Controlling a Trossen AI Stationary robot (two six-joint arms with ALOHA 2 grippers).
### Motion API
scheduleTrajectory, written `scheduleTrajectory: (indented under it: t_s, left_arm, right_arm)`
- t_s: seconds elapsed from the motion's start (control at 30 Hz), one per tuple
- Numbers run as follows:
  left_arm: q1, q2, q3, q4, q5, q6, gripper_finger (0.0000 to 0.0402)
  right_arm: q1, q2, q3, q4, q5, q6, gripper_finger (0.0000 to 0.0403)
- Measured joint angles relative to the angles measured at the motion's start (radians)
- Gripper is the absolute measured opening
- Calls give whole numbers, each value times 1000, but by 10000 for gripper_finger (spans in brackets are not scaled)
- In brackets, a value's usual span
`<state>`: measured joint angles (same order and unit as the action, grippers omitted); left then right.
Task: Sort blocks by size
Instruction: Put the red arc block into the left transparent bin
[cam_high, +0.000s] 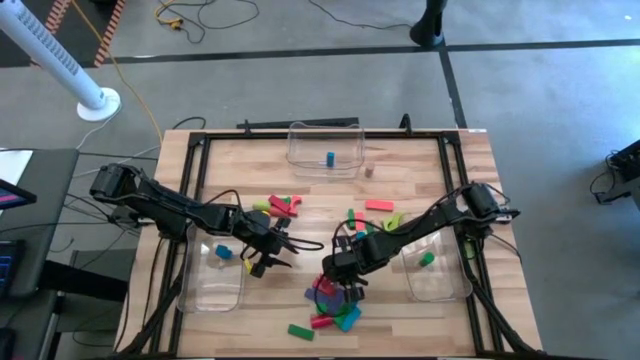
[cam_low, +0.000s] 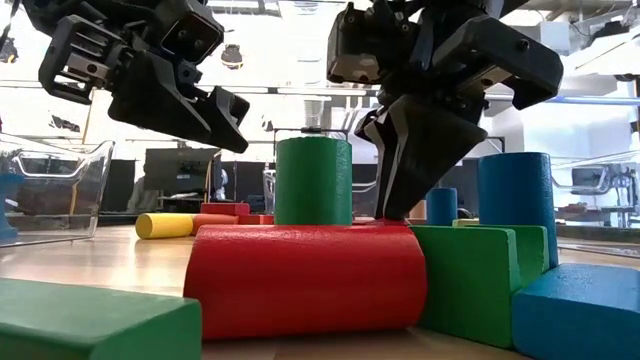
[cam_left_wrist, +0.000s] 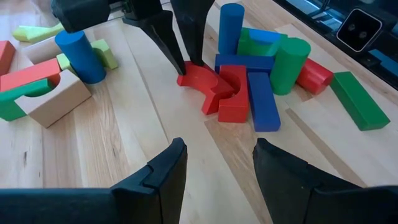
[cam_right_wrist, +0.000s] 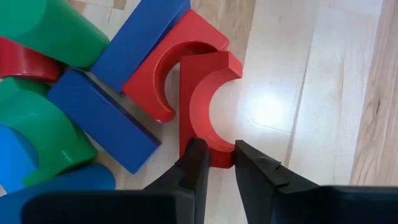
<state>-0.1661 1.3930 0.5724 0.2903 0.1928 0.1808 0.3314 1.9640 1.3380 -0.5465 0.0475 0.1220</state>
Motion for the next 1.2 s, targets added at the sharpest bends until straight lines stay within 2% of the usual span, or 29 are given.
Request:
scheduleTrajectory:
  t_s: [0.43, 0.7, 1.2]
  left_arm:
    - [0, 0, 0, -1, 0, 6, 176]
    - [0, 0, 0, -1, 0, 6, 176]
    - [0, 0, 0, 0, 1, 6, 176]
  right_arm:
    - [-51, -18, -4, -33, -2, -2, 175]
    - [-39, -26, -4, -32, 5, 9, 219]
    - [-34, -26, -4, -29, 8, 15, 230]
